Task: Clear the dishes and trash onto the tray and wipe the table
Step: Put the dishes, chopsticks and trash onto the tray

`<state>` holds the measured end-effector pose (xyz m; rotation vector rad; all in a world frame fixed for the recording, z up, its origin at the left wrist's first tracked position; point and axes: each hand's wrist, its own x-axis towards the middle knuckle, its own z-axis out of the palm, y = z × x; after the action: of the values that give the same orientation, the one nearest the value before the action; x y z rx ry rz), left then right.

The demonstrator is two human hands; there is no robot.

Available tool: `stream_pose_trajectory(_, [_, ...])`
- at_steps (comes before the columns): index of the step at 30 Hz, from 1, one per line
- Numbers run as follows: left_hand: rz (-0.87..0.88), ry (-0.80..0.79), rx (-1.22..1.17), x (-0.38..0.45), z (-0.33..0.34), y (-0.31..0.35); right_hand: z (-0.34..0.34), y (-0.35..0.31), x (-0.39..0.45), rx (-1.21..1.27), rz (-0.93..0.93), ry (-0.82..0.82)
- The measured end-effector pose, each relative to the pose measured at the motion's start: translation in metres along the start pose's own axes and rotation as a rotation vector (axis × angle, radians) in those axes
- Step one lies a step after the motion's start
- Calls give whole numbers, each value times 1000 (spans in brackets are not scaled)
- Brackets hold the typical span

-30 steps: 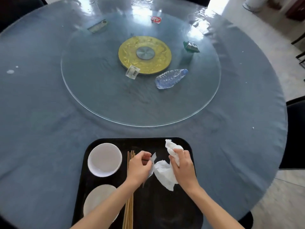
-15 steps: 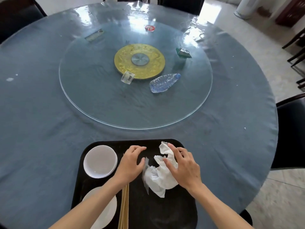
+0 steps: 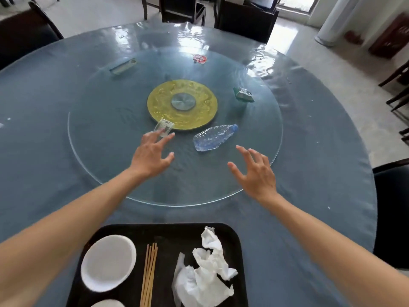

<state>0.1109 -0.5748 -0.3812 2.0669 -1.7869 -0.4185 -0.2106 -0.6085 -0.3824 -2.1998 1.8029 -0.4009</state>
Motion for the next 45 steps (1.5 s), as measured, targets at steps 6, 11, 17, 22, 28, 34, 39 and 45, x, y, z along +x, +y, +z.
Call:
stream_pose_trajectory(6, [-98, -18, 113, 96, 19, -13, 9, 14, 147, 67, 77, 3])
stream_pose_trajectory(11, [-139, -39, 173, 157, 60, -47, 39, 28, 264, -29, 87, -48])
stream_pose_trajectory(17, [-77, -15, 247, 198, 99, -88, 86, 53, 370, -126, 73, -40])
stream_pose_trajectory(22, [18, 94, 201, 210, 117, -109, 122, 78, 402, -144, 85, 40])
stream_pose_trajectory(28, [56, 142, 174, 207, 111, -102, 128, 89, 394, -106, 31, 157])
stream_pose_trajectory(34, [24, 137, 149, 184, 94, -87, 92, 68, 355, -26, -90, 202])
stream_pose_trajectory(39, [-4, 164, 87, 143, 65, -64, 61, 44, 295, 57, -122, 193])
stream_pose_trajectory(45, [-6, 176, -144, 43, 33, -14, 28, 26, 170, 157, -182, 183])
